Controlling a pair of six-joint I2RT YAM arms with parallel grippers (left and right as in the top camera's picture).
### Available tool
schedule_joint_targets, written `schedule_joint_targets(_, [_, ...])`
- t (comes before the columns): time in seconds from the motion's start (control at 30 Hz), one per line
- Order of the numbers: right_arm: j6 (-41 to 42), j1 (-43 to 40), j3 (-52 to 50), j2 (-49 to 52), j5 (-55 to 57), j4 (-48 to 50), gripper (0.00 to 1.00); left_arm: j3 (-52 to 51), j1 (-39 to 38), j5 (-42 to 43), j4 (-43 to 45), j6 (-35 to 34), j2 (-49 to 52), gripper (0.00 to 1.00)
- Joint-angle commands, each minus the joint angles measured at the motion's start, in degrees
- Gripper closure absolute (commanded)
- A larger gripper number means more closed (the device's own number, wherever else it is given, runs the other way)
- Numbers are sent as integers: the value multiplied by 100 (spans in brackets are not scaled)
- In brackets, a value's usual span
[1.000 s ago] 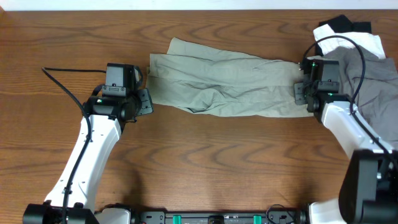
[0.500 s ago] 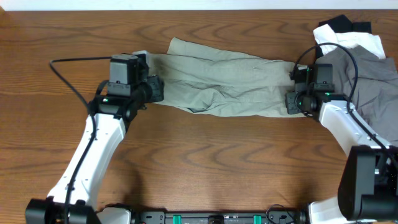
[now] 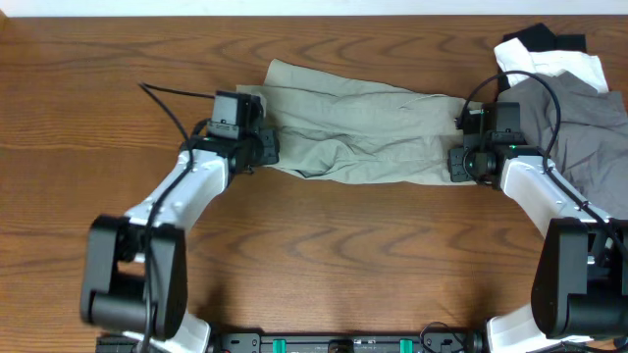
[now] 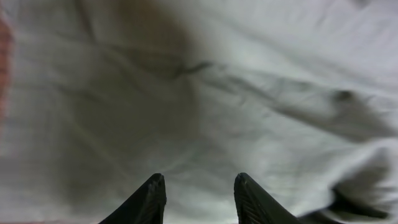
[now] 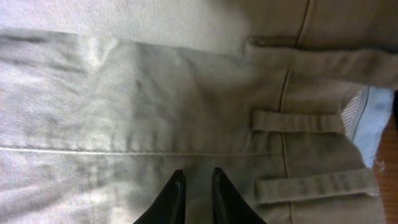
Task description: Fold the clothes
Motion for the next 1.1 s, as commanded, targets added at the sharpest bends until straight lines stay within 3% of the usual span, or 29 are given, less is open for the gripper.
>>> schedule_joint_targets(0.0, [216,90,31,55,-101,-155,85,28,-9,55,72,195,343,61])
schedule_joint_targets(0.33, [581,90,28,72,-348,-887,84,28,-2,59,-50,271,1032,61])
schedule_joint_targets(0.73, [933,90,24,72,-485,-2430,83,28,125,74,-2719,269,1102,62])
schedule_joint_targets(0.93, [1108,90,24,70,-678,-2734,89,28,479,74,-3064,269,1102,65])
schedule_joint_targets(1.07, [981,90,52,-22,-1322,-2763,85,31,702,74,-3058,269,1102,66])
